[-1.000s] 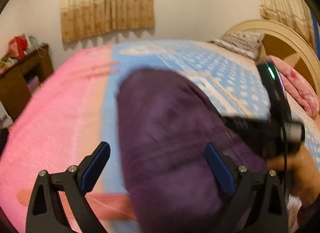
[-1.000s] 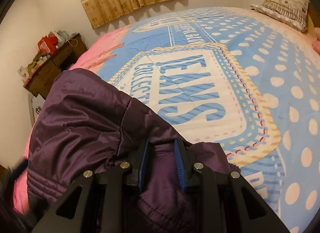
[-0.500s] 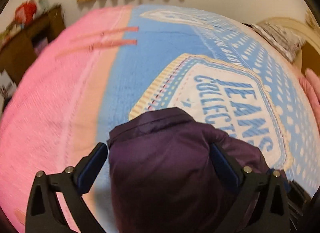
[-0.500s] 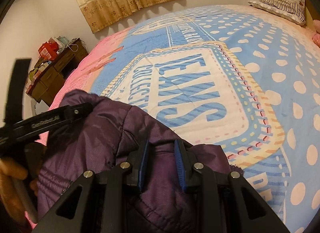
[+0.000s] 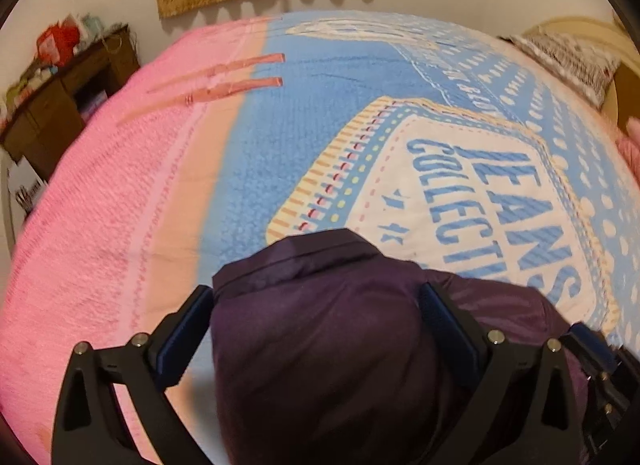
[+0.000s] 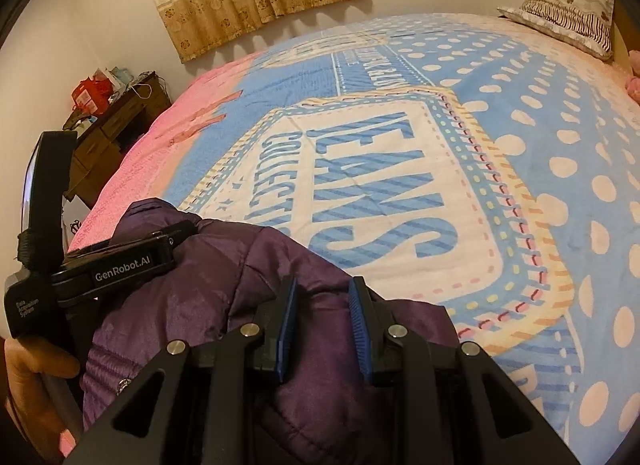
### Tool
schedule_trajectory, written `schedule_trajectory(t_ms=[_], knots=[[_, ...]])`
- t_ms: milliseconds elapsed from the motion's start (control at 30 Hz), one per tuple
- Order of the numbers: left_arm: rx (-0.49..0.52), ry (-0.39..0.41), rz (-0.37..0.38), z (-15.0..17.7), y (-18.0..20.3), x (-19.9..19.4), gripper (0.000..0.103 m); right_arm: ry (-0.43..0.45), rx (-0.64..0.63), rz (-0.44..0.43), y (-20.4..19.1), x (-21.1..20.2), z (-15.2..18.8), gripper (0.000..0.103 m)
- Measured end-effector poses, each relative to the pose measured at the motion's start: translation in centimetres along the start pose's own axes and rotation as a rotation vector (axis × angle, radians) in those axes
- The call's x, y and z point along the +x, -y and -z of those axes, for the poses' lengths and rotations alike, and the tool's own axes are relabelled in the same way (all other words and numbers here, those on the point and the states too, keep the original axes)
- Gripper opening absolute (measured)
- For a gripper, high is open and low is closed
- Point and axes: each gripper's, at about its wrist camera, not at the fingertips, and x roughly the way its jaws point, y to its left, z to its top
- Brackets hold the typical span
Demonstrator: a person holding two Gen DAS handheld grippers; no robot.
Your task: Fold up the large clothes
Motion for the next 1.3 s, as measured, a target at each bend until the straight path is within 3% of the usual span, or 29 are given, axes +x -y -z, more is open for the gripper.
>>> schedule_trajectory(t_ms=[133, 300, 433, 600, 700, 800, 967, 1067, 1200, 1300], knots=[[0.123, 0.049, -0.011, 0.1, 0.5, -4.1, 0.103, 0.013, 0.022, -0.062, 0.7, -1.8, 0.0, 0.028], [0.221, 0.154, 0.0, 2.8, 0.6, -11.3, 0.103, 0.19, -0.037, -0.127, 0.6, -10.0, 1.5, 0.028], [0.285, 0.206, 0.032, 6.8, 1.0, -15.6, 0.103, 0.206, -0.08, -0.174, 0.4, -16.1, 6.4, 0.028], [0.301, 0.213, 0.142, 11.3, 2.3, -17.7, 0.103, 0.223, -0.029, -0.214, 1.7, -20.4, 14.0, 0.028], [0.325, 0.204, 0.126, 13.1, 3.9, -16.7, 0.103, 0.174, 0.043, -0.278, 2.5, -20.3, 18.2, 0.028], [0.306, 0.211, 0.127, 13.2, 4.2, -15.7, 0.103, 0.129, 0.098, -0.306, 3.0, -18.7, 20.0, 0.029], [0.265, 0.141, 0.235, 12.5, 3.8, -13.8, 0.103, 0.044, 0.121, -0.294, 2.8, -14.8, 19.2, 0.028], [0.228, 0.13, 0.289, 12.4, 3.2, -13.1, 0.103, 0.046, 0.14, -0.303, 2.1, -12.5, 18.8, 0.029], [0.189, 0.163, 0.32, 13.0, 2.7, -13.8, 0.103, 0.019, 0.117, -0.343, 2.9, -12.6, 18.5, 0.029], [0.112, 0.133, 0.393, 12.8, 0.6, -15.0, 0.103, -0.005, 0.072, -0.358, 3.6, -14.7, 17.8, 0.029]])
